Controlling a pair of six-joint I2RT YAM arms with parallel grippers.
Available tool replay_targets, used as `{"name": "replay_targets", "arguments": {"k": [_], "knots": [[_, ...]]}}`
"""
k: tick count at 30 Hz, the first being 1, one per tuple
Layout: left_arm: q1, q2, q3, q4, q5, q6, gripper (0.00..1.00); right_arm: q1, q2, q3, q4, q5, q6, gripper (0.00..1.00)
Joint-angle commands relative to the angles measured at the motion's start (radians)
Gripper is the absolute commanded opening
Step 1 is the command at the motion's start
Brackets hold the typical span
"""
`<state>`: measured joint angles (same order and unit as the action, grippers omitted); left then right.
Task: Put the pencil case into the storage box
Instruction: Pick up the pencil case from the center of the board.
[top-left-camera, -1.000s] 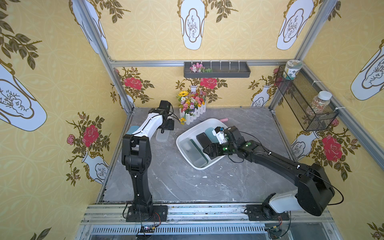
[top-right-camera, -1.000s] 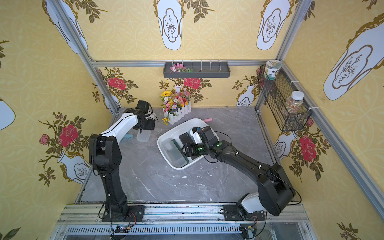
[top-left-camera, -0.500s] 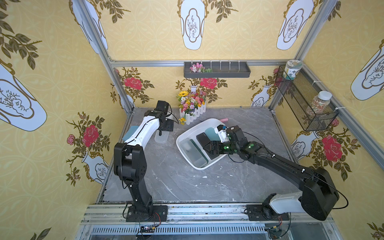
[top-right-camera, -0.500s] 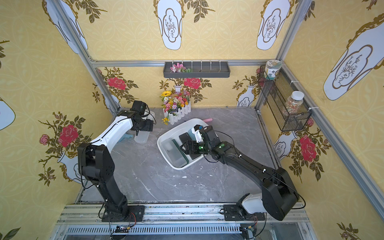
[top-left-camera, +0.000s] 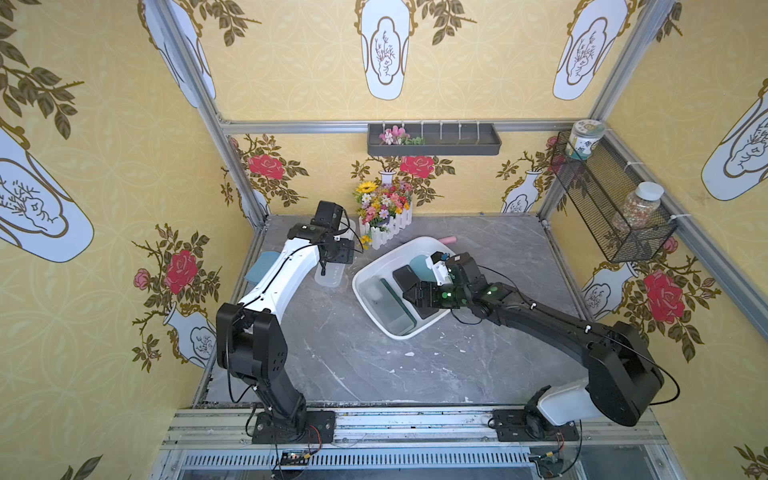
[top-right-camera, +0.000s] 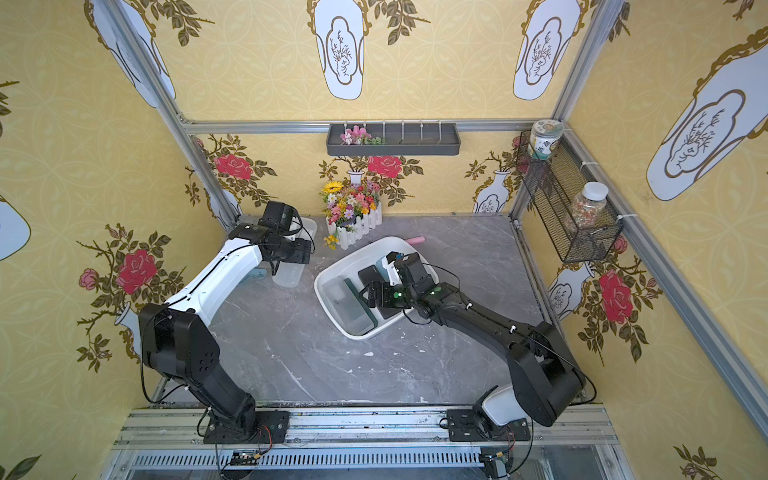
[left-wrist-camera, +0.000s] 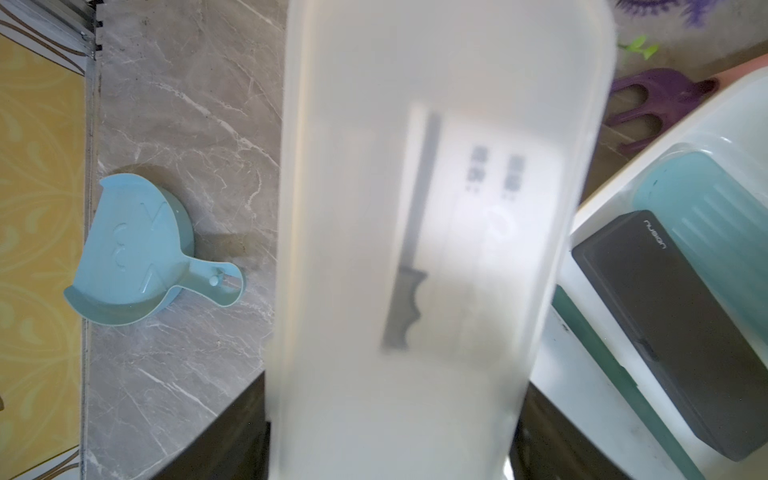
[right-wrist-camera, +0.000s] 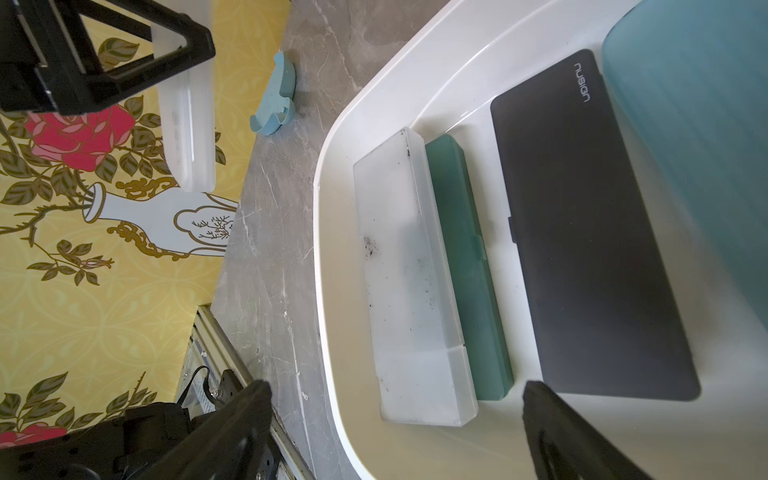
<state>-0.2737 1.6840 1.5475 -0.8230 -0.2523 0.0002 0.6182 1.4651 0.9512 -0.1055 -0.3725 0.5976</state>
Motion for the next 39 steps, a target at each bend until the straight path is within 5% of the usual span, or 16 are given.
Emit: {"name": "replay_targets", "arguments": {"k": [1, 23, 39], "knots": [[-0.010, -0.006, 0.000, -0.001, 0.022, -0.006, 0.78, 0.002, 0.016, 0.022, 0.050, -0.002, -0.001, 0.97], [-0.160, -0.004, 0.039, -0.006, 0.046, -0.025, 0.77, -0.163, 0.072, 0.152, -0.041, -0.065, -0.078, 0.97], [-0.306, 0.059, 0.090, -0.010, 0.040, -0.057, 0.77, -0.257, 0.178, 0.083, 0.290, -0.210, 0.202, 0.97]]}}
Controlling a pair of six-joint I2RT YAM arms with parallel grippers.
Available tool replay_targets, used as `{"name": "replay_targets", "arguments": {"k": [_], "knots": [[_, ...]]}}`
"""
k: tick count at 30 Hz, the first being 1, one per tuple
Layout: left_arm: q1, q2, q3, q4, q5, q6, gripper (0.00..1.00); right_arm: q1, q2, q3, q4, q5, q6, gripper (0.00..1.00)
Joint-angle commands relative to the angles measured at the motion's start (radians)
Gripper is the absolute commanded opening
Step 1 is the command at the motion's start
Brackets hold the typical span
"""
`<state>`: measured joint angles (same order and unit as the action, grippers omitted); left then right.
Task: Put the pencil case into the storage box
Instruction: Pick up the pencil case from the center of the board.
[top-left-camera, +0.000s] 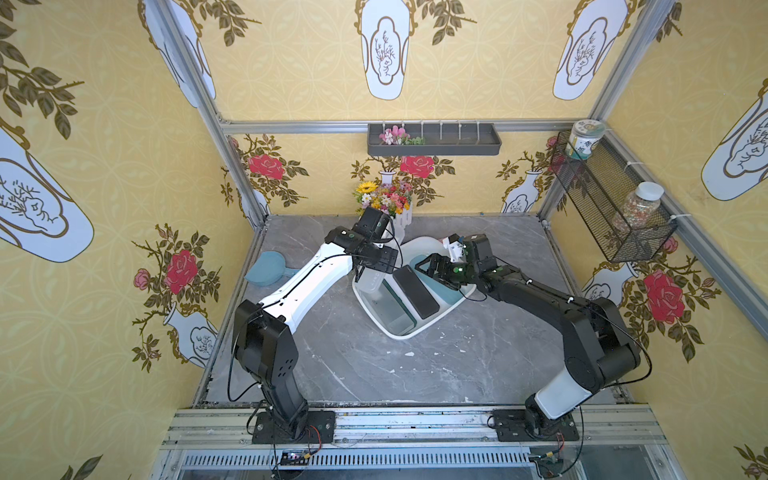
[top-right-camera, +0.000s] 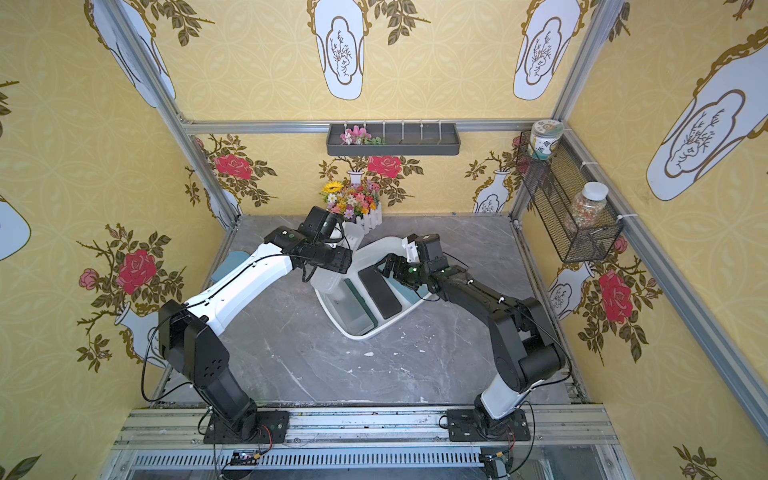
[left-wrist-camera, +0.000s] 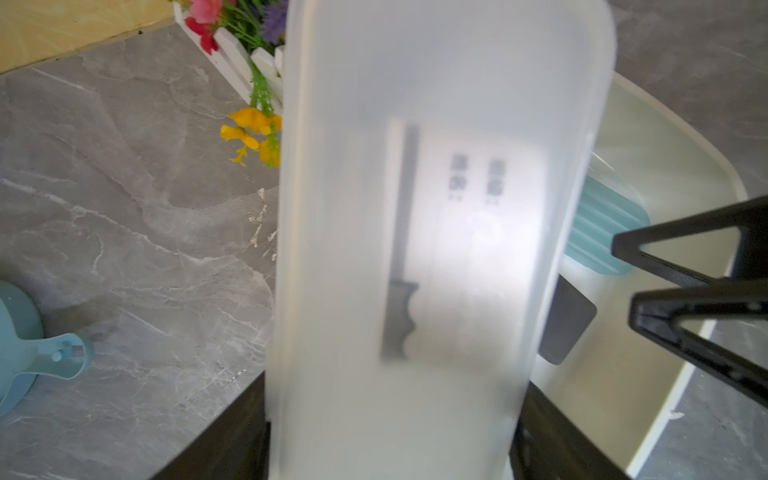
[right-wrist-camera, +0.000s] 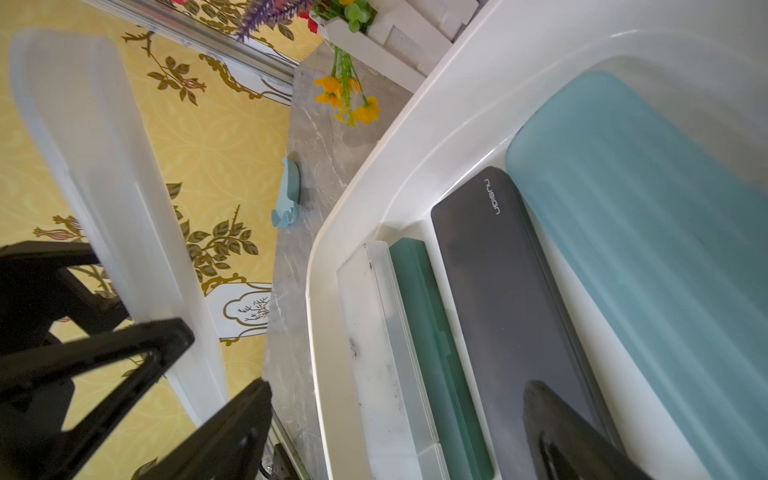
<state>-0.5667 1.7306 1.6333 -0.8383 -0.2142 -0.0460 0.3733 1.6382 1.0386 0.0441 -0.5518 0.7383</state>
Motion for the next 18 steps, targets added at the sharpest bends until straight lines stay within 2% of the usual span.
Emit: {"name": "replay_targets", "arguments": {"k": [1, 18], "knots": [[-0.020, 0.015, 0.002, 0.003, 0.003, -0.010, 0.77, -0.019, 0.006, -0.005, 0.157, -0.036, 0.069, 0.97], [-0.114, 0.047, -0.014, -0.007, -0.003, -0.034, 0.76, -0.036, 0.091, 0.032, 0.421, -0.106, 0.222, 0.97]]}}
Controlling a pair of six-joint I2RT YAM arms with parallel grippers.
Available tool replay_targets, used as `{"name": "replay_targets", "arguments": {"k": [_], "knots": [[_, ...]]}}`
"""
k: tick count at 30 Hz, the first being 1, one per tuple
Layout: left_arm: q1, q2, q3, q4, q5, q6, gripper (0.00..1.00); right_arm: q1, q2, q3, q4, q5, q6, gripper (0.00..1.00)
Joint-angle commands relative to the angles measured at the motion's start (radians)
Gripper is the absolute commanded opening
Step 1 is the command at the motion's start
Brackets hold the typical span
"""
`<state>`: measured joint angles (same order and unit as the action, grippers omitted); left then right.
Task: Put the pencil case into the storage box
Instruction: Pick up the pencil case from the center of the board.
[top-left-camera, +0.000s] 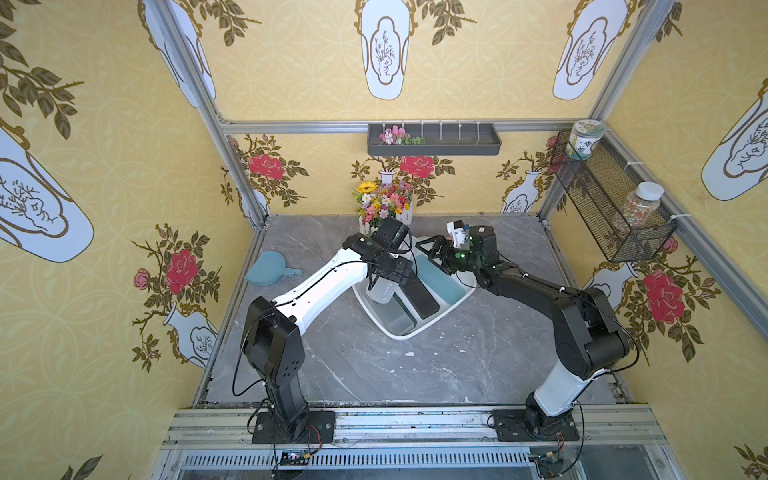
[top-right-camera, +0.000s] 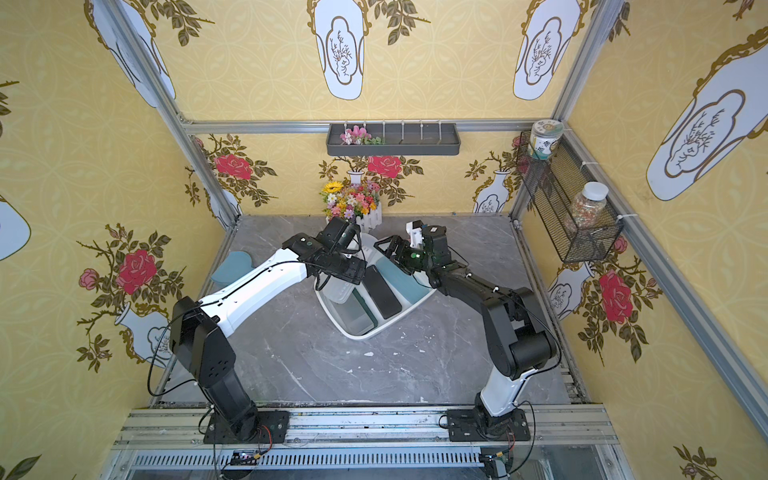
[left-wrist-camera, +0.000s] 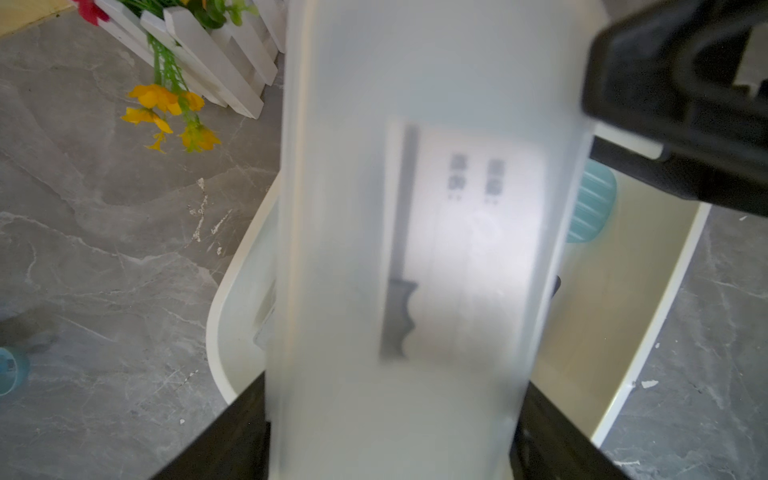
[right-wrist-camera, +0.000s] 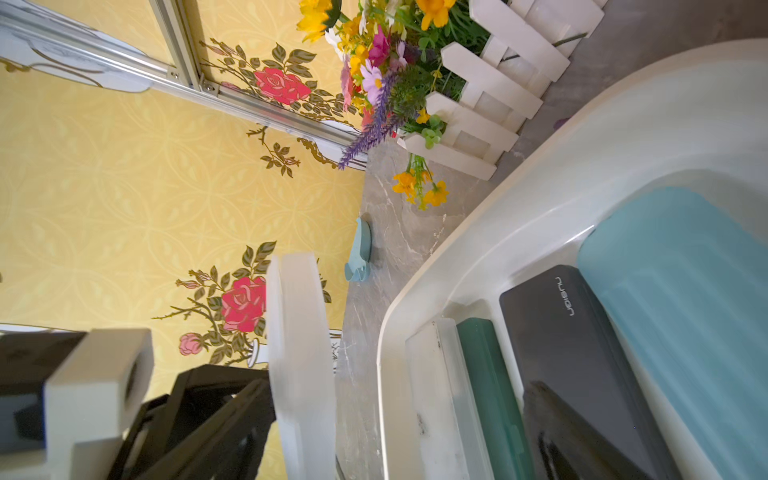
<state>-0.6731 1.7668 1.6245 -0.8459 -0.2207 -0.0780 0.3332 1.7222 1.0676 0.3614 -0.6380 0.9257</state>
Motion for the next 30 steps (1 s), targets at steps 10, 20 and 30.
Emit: {"name": "replay_targets", "arguments": {"k": [10, 20, 30], "knots": [[-0.037, 0.042, 0.027, 0.002, 0.008, -0.008, 0.76, 0.020, 0.019, 0.001, 0.128, -0.025, 0.043, 0.98], [-0.057, 0.053, 0.041, 0.001, 0.009, -0.014, 0.77, 0.021, 0.010, -0.010, 0.133, -0.017, 0.037, 0.62], [-0.064, 0.051, 0.022, 0.003, 0.015, -0.025, 0.77, 0.022, 0.005, -0.041, 0.174, -0.015, 0.050, 0.40]]}}
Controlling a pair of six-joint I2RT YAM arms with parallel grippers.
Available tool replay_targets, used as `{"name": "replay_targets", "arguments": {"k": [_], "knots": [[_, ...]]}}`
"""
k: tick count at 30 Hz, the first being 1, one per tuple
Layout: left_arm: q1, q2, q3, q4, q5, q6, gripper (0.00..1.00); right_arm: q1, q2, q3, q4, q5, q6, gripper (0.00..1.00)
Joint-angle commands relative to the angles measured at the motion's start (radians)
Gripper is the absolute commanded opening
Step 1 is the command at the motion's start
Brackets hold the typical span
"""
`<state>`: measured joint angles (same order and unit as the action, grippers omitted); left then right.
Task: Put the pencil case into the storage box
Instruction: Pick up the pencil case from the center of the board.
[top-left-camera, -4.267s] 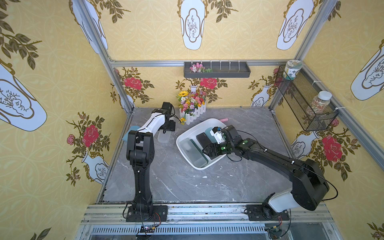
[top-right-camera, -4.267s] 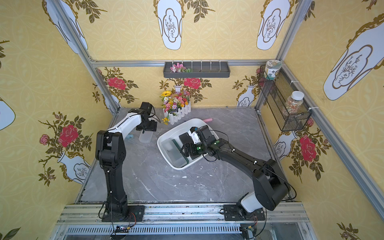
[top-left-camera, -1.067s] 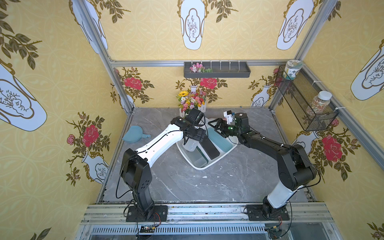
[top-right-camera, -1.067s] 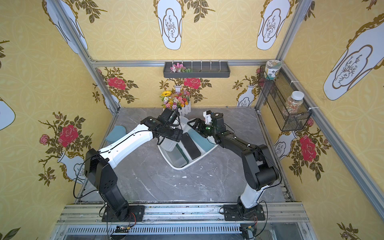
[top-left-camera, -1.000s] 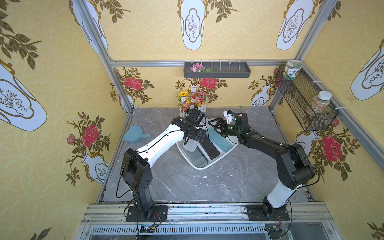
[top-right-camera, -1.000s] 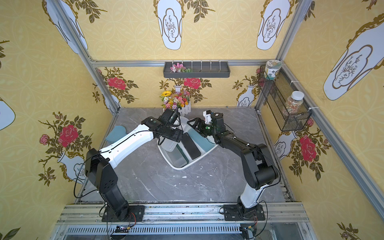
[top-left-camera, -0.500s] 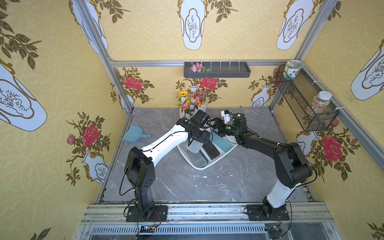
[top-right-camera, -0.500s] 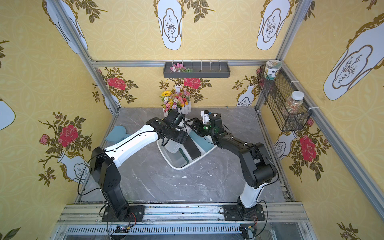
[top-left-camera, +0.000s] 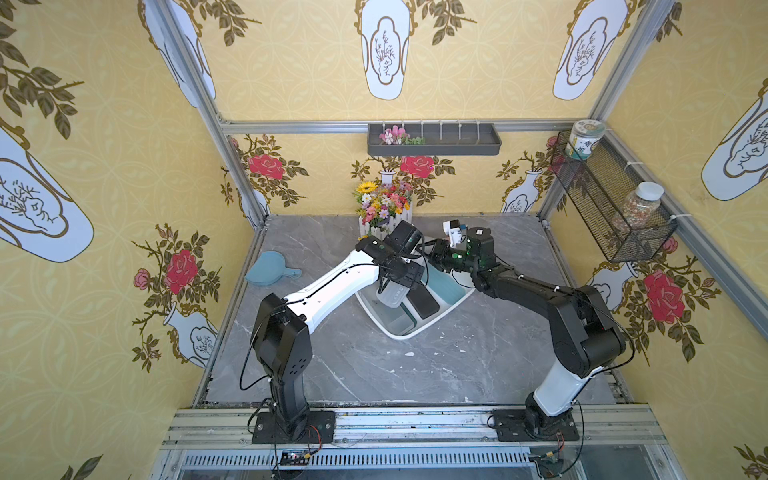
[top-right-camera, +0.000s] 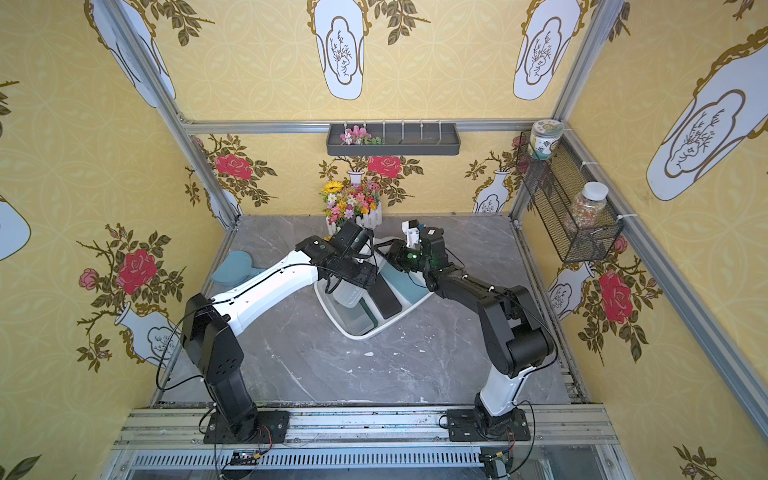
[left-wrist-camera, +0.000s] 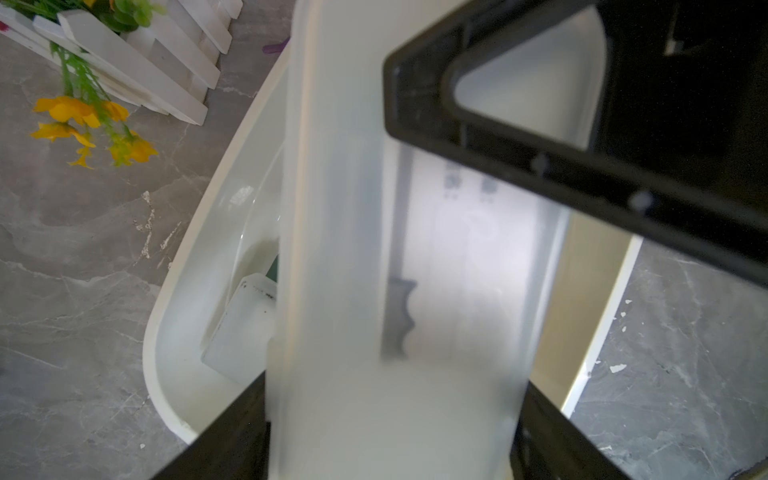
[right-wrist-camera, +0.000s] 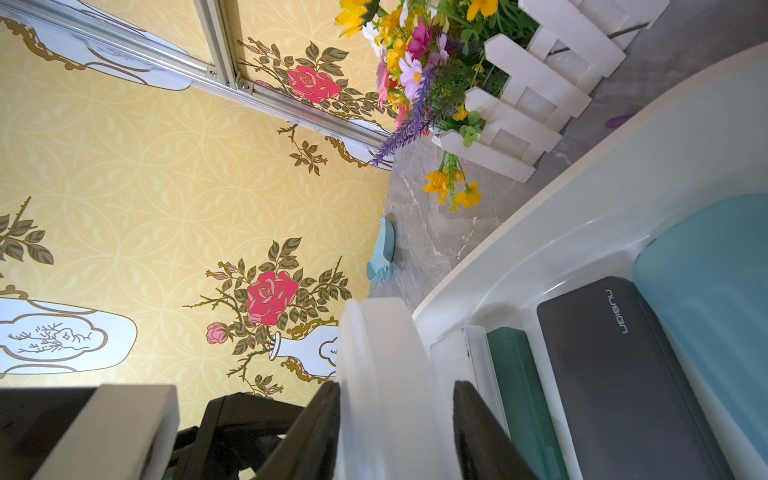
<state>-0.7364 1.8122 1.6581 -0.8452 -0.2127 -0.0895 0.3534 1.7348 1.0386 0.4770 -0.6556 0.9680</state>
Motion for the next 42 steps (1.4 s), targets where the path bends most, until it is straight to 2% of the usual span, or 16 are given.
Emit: {"name": "replay_targets", "arguments": {"k": [1, 13, 29, 42], "knots": [[-0.001, 0.007, -0.016, 0.005, 0.008, -0.014, 0.77, 0.001, -0.006, -0.018, 0.061, 0.004, 0.008, 0.37], [-0.004, 0.008, -0.018, 0.011, 0.011, -0.019, 0.80, 0.001, -0.016, -0.020, 0.035, 0.014, -0.012, 0.36], [-0.008, 0.010, -0.023, 0.011, 0.008, -0.020, 0.83, 0.000, 0.001, -0.017, 0.029, 0.022, -0.010, 0.28], [-0.007, 0.011, -0.023, 0.008, 0.025, -0.021, 0.88, -0.001, 0.015, -0.015, 0.028, 0.025, -0.010, 0.28]]}}
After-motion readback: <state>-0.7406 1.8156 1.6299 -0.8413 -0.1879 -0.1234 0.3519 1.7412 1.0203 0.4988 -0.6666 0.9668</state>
